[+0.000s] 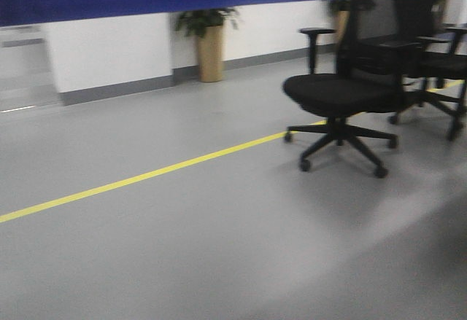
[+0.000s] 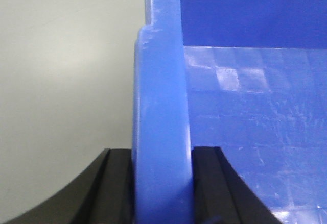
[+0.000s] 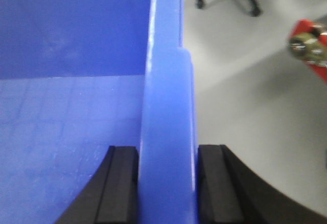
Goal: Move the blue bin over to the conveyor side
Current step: 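Carry the blue bin with both grippers to the red-framed conveyor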
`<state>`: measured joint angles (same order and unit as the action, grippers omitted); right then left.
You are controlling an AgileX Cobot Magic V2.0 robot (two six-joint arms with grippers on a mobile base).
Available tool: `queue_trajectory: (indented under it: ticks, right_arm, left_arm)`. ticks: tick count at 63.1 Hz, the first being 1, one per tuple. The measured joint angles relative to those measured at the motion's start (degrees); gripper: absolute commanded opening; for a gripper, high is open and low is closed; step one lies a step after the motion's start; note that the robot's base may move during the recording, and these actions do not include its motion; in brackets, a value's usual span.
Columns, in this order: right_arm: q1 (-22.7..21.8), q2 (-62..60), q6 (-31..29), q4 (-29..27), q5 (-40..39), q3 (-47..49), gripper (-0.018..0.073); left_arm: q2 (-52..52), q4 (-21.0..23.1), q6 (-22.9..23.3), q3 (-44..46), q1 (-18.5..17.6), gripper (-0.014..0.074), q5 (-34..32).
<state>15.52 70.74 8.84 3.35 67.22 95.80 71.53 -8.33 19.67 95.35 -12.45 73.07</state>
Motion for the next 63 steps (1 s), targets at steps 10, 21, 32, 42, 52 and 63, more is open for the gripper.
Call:
queue_trajectory:
  ticks: [10,21,32,42,52,63]
  right_arm:
    - [0.0,0.0,0.0,0.0,-0.41,0.0,-0.0079]
    - [0.0,0.0,0.0,0.0,-2.08,0.0,-0.0079]
    - [0.0,0.0,-0.11,0.12,-2.83,-0.09,-0.0079]
    - [0.0,0.0,-0.11,0.12,-2.92,-0.09,-0.0079]
    - [0.0,0.0,-0.11,0.12,-2.92,-0.09,-0.0079]
    - [0.0,0.0,-0.11,0.23,-2.92,-0.09,-0.0079]
  left_arm:
    - [0.0,-0.13,0.0,0.0,0.0,-0.0018,0.0]
    - [0.0,-0.13,0.0,0.0,0.0,-0.0018,-0.12]
    - [0.0,-0.25,0.0,0.0,0.0,-0.0018,-0.56]
    - [0.0,-0.34,0.11,0.0,0.0,-0.0018,-0.56]
    - [0.0,-0.34,0.11,0.0,0.0,-0.0018,-0.69]
    - [0.0,-0.34,0.11,0.0,0.0,-0.0018,-0.93]
